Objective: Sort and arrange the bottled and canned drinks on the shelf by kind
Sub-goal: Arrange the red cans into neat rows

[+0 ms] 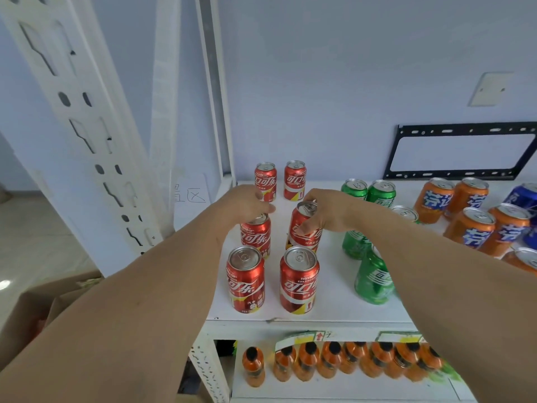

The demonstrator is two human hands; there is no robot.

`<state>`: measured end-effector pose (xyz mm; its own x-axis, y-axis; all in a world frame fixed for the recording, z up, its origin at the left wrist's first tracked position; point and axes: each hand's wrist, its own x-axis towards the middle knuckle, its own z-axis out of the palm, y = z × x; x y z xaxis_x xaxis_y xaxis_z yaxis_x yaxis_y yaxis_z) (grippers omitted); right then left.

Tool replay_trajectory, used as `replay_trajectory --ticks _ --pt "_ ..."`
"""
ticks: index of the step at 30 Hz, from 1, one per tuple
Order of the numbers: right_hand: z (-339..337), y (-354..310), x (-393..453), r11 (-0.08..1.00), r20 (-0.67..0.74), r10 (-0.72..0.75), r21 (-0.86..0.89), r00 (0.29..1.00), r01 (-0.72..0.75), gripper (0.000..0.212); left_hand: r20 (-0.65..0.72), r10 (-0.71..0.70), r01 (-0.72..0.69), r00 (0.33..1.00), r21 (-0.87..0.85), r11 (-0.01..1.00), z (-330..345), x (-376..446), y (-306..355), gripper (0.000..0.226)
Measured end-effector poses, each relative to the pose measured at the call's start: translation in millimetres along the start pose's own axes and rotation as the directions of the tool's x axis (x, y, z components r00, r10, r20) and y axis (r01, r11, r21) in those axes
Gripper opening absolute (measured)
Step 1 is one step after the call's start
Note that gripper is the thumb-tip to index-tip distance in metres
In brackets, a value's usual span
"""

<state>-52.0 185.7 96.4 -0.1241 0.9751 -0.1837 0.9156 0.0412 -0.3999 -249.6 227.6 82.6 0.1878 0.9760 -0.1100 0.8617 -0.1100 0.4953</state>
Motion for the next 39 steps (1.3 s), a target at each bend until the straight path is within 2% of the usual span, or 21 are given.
replay_trajectory --ticks 2,4,6,11,17,21,23,25,28,30,35,39 --pt "5 -2 2 0.999 -0.010 0.021 -0.033 1.000 -0.021 0.082 -0.192 0.157 -0.087 0.969 0.331 0.939 1 -4 4 0.037" --pt "11 -3 3 0.998 -0.024 0.038 -0.050 0.999 -0.039 0.084 -0.289 0.342 -0.125 0.894 0.573 0.810 9 -5 3 0.030" --pt "17 -5 6 0.998 -0.031 0.055 -0.039 0.998 -0.057 0.084 -0.301 0.421 -0.147 0.856 0.640 0.755 15 -7 4 0.026" --pt "29 -10 9 0.993 -0.033 0.096 -0.069 0.995 -0.098 0.083 -0.303 0.423 -0.149 0.854 0.636 0.757 15 -1 0 0.023" --pt "33 -15 11 0.989 -0.034 0.141 -0.038 0.989 -0.142 0.085 -0.304 0.365 -0.141 0.880 0.566 0.812 16 8 -6 0.022" --pt "30 -14 17 0.988 0.013 0.150 -0.043 0.989 -0.149 0.097 -0.321 0.254 -0.106 0.912 0.413 0.904 17 19 0 0.022" --pt "17 -13 21 0.990 0.065 0.141 0.011 0.988 -0.142 0.099 -0.330 0.176 -0.063 0.927 0.324 0.944 17 26 4 0.024" --pt "-2 -13 29 0.994 0.072 0.110 0.014 0.991 -0.111 0.088 -0.332 0.082 0.002 0.940 0.244 0.970 14 37 4 0.027" --pt "-27 -7 51 0.996 -0.054 0.070 -0.042 0.996 -0.073 0.061 -0.289 -0.017 0.066 0.957 0.161 0.985 8 62 1 0.029" --pt "-37 4 75 0.996 -0.100 0.073 -0.036 0.992 -0.077 0.056 -0.239 -0.053 0.085 0.969 0.126 0.988 6 81 -2 0.034" --pt "-46 35 141 0.992 -0.073 0.125 0.020 0.990 -0.124 0.078 -0.156 -0.116 0.117 0.981 -0.002 0.993 3 131 -7 0.053" --pt "-44 43 180 0.992 -0.061 0.110 0.062 0.992 -0.106 0.087 -0.091 -0.125 0.109 0.988 -0.162 0.981 2 160 -7 0.074"
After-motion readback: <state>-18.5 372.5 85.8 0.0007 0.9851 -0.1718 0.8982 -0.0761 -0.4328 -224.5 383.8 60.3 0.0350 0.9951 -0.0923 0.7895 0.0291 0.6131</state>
